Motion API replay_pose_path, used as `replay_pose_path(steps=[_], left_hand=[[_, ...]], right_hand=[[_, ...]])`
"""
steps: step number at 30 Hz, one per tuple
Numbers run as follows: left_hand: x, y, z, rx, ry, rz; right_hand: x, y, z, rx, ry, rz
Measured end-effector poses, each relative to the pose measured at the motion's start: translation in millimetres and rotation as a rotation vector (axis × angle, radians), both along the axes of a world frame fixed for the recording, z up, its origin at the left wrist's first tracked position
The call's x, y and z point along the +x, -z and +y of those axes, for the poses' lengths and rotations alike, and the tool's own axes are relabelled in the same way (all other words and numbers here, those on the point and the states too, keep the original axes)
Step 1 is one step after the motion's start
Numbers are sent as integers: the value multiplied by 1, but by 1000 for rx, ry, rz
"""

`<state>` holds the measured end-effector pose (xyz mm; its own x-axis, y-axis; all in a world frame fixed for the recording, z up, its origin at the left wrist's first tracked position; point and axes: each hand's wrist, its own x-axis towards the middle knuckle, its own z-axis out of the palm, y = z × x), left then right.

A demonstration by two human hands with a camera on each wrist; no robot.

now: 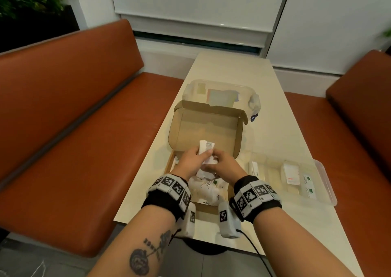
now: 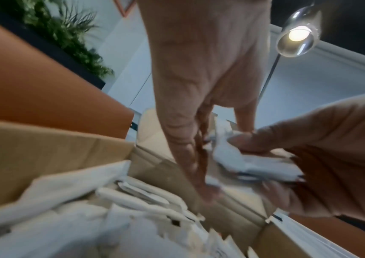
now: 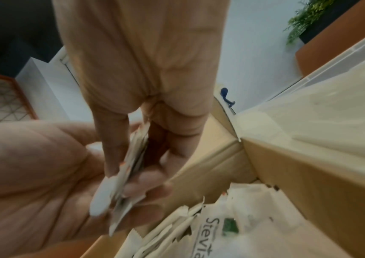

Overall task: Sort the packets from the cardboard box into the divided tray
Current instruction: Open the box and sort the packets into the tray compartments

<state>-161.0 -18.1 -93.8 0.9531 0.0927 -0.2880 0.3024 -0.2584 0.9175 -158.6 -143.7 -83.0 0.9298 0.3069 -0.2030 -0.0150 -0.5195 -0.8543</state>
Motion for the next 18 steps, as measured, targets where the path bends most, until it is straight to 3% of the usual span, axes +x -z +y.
replay_pose_path(steps=[6, 9, 18], left_hand=[[6, 2, -21, -90, -147, -33], [8, 8, -26, -241, -243, 13], [5, 4, -35, -429, -257, 105]], right_hand=[[1, 10, -31, 142, 126, 93], [2, 11, -46, 221, 159, 108], [12, 0, -43, 321, 199, 38]])
